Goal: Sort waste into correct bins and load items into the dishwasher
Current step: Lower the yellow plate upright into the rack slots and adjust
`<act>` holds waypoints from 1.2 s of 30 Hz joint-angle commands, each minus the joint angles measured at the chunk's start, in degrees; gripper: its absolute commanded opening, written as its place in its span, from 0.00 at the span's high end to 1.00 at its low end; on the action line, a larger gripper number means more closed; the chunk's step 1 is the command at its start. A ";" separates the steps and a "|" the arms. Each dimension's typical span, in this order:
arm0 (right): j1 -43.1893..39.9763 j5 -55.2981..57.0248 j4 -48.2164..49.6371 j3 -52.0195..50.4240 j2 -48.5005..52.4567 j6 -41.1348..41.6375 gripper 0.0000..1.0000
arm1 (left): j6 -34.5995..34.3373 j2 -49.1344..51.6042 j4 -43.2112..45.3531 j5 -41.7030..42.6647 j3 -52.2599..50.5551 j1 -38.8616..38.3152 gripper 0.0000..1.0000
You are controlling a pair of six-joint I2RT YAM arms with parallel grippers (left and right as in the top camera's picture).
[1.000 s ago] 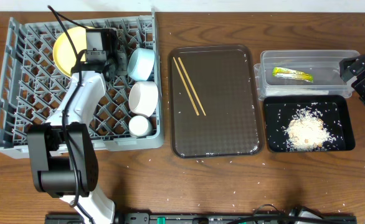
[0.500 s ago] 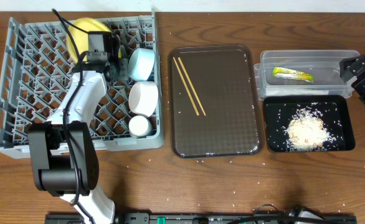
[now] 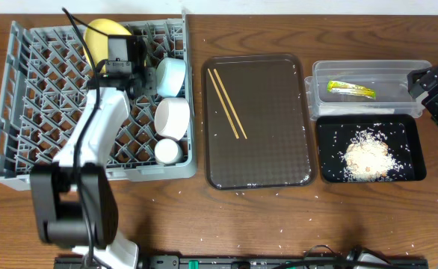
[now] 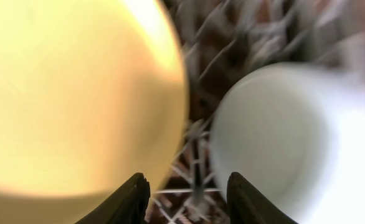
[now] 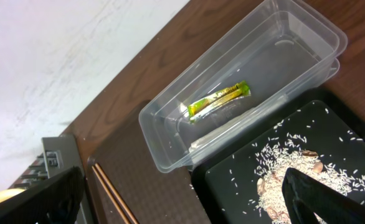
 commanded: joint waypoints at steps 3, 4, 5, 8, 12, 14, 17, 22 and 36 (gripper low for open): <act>-0.22 -0.20 -0.04 0.79 0.13 0.17 0.01 | -1.38 -10.40 -1.57 0.79 1.49 -7.52 0.55; -0.22 -0.20 -0.04 0.79 0.13 0.17 0.01 | -1.49 -10.54 -1.73 0.76 1.49 -8.76 0.55; -0.22 -0.20 -0.04 0.79 0.13 0.17 0.01 | -1.49 -10.51 -1.77 0.72 1.49 -9.94 0.55; -0.22 -0.20 -0.04 0.79 0.11 0.17 0.01 | -2.47 -9.94 -1.79 -0.59 1.46 -12.72 0.55; -0.22 -0.20 -0.02 0.79 0.13 0.17 0.01 | -4.00 -9.53 -1.77 -4.26 1.46 -13.55 0.55; -0.22 -0.20 -0.04 0.79 0.13 0.17 0.01 | -4.04 -9.53 -1.25 -4.42 1.46 -12.59 0.55; -0.22 -0.17 -0.04 0.79 0.13 0.17 0.01 | -4.85 -9.11 1.09 -4.35 1.46 -9.14 0.59; -0.22 -0.20 -0.04 0.79 0.13 0.17 0.01 | -4.81 -4.85 5.01 -3.87 1.46 -3.91 0.78; -0.22 -0.20 -0.02 0.79 0.13 0.17 0.01 | -3.91 3.48 9.70 -3.96 1.46 1.79 0.93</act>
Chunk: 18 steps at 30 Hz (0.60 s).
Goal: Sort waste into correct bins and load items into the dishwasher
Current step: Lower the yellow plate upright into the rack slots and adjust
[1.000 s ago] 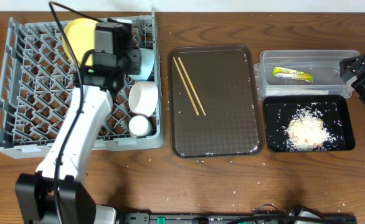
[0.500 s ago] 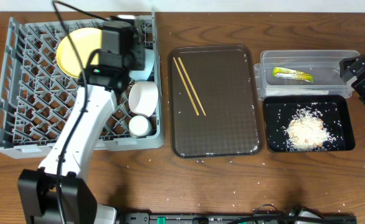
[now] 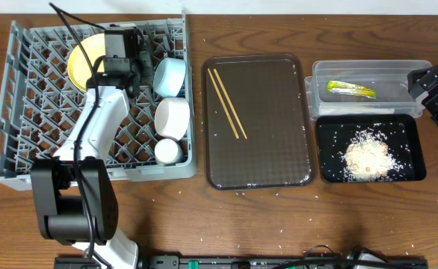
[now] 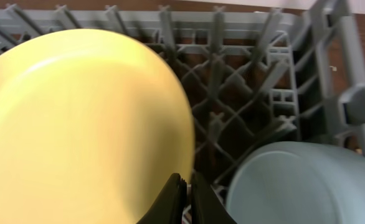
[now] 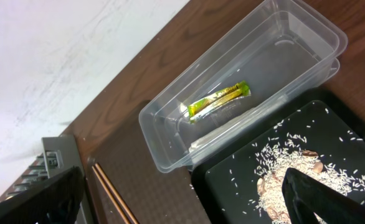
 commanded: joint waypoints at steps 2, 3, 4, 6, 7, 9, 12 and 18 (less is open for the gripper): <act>-0.22 -0.20 0.00 0.79 0.13 0.17 0.01 | 0.39 2.16 -0.04 -0.48 1.01 0.50 0.92; -0.22 -0.20 -0.02 0.79 0.13 0.17 0.01 | 0.37 2.80 -0.11 -0.48 0.98 0.50 0.92; -0.22 -0.20 -0.02 0.79 0.13 0.17 0.01 | 0.35 3.28 -0.13 -0.48 0.98 0.52 0.92; -0.22 -0.20 -0.02 0.79 0.13 0.17 0.01 | 0.35 4.20 -0.20 -0.48 0.98 0.50 0.92; -0.22 -0.20 -0.02 0.79 0.13 0.17 0.01 | 0.35 4.70 -0.33 -0.46 0.98 0.50 0.92; -0.22 -0.20 -0.02 0.79 0.13 0.17 0.01 | 0.35 5.03 -0.57 -0.48 0.98 0.50 0.92; -0.22 -0.20 -0.02 0.79 0.13 0.17 0.01 | 0.35 5.25 -1.25 -0.50 0.87 0.50 0.92; -0.22 -0.20 -0.02 0.79 0.13 0.17 0.01 | 0.33 7.52 -2.80 -0.48 0.87 0.46 0.92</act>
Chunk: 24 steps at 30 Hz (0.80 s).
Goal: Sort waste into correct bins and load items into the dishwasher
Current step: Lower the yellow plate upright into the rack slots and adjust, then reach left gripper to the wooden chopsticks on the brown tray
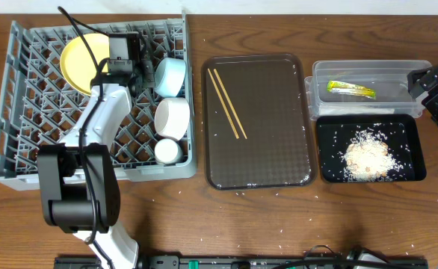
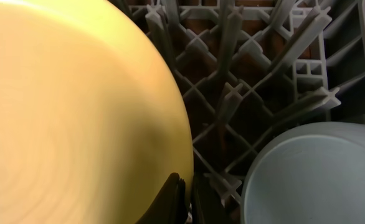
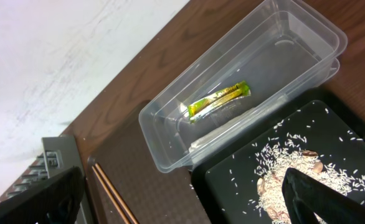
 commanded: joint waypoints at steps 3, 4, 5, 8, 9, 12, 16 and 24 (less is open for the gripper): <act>-0.22 -0.20 -0.02 0.79 0.13 0.17 0.01 | 0.31 4.55 -2.80 -0.57 0.76 -0.22 0.92; -0.22 -0.20 0.00 0.79 0.13 0.17 0.01 | 0.31 4.59 -2.84 -0.59 0.76 -0.48 0.92; -0.22 -0.20 -0.02 0.79 0.13 0.17 0.01 | 0.31 4.59 -2.80 -0.59 0.76 -0.55 0.92; -0.22 -0.20 -0.02 0.79 0.13 0.17 0.01 | 0.31 4.59 -3.04 -0.59 0.76 -0.68 0.92; -0.22 -0.17 0.00 0.79 0.13 0.17 0.01 | 0.31 4.59 -3.21 -0.61 0.76 -0.79 0.92; -0.22 -0.20 0.00 0.79 0.13 0.17 0.01 | 0.31 4.39 -3.21 -0.61 0.79 -1.07 0.92; -0.22 -0.20 0.00 0.79 0.13 0.17 0.01 | 0.33 2.01 -3.21 -0.63 0.83 -1.73 0.92; -0.22 -0.20 -0.02 0.79 0.13 0.17 0.01 | 0.35 -9.18 -3.21 -0.76 1.20 -3.43 0.92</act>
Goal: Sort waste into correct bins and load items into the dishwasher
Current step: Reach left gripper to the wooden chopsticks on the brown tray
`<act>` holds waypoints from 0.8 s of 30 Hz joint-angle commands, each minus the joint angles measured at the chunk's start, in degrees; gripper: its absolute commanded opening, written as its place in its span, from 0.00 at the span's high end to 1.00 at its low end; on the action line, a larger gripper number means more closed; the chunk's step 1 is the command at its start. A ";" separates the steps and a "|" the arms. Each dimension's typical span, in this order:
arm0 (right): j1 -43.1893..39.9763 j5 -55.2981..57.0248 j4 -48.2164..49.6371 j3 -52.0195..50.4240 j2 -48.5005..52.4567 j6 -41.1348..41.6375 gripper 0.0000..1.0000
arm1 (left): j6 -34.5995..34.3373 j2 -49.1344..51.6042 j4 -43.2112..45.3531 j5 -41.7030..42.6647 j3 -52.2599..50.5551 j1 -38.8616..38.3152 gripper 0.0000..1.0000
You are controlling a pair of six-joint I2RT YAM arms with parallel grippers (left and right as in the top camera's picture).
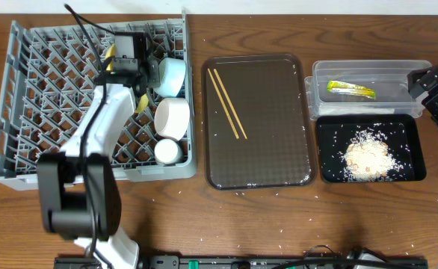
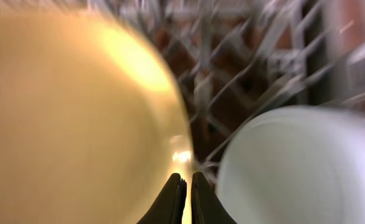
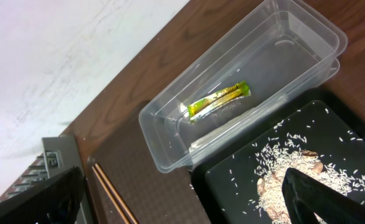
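Note:
My left gripper (image 2: pixel 187 186) is shut on the rim of the yellow plate (image 2: pixel 76 124), which fills the left of the left wrist view. In the overhead view the plate (image 1: pixel 140 102) stands nearly on edge in the grey dish rack (image 1: pixel 25 112) under my left arm, so only thin yellow slivers show. A white bowl (image 2: pixel 294 168) sits just right of it. Two chopsticks (image 1: pixel 226 103) lie on the brown tray (image 1: pixel 279 149). My right gripper (image 3: pixel 182 186) is open at the far right, above the bins.
The rack also holds a second white bowl (image 1: pixel 172 116) and a small cup (image 1: pixel 167 152). A clear bin (image 1: pixel 398 75) holds a green wrapper (image 1: pixel 350 90). A black tray (image 1: pixel 409 134) in front of it holds rice and food scraps (image 1: pixel 367 157).
The plate was tilted face-up at the back left of the rack. It is now turned nearly on edge and sits further right, close to the white bowl. My left gripper still grips it.
At first my left gripper was open between the yellow plate and a white bowl. Then it was shut on the plate's rim, with the plate leaning at the back left of the rack. Now the plate stands on edge beside the bowls. My right arm stayed still.

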 commanded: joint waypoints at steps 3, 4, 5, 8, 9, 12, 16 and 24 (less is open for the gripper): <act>-0.22 -0.20 0.00 0.79 0.13 0.17 0.01 | 0.33 -8.98 -0.26 1.22 0.48 -2.75 0.91; -0.22 -0.20 -0.02 0.79 0.13 0.17 0.01 | 0.31 -10.03 -0.46 3.13 0.48 -4.04 0.88; -0.22 -0.20 0.00 0.79 0.13 0.17 0.01 | 0.17 -10.78 -0.85 5.66 0.48 -5.86 0.84; -0.22 -0.20 -0.02 0.79 0.11 0.17 0.01 | -4.66 -10.91 -2.91 7.67 0.42 -11.52 0.76; -0.22 -0.20 0.00 0.79 0.13 0.17 0.01 | -6.19 -10.54 -3.65 7.65 0.39 -13.53 0.74; -0.22 -0.20 -0.02 0.79 0.13 0.17 0.01 | -13.88 -8.00 -4.66 5.64 0.37 -20.37 0.65; -0.22 -0.20 -0.02 0.79 0.13 0.17 0.01 | -21.33 -2.80 -4.44 -0.31 0.37 -25.64 0.57; -0.22 -0.17 -0.11 0.79 0.13 0.17 0.01 | -30.38 8.72 -3.74 -0.87 0.37 -26.80 0.56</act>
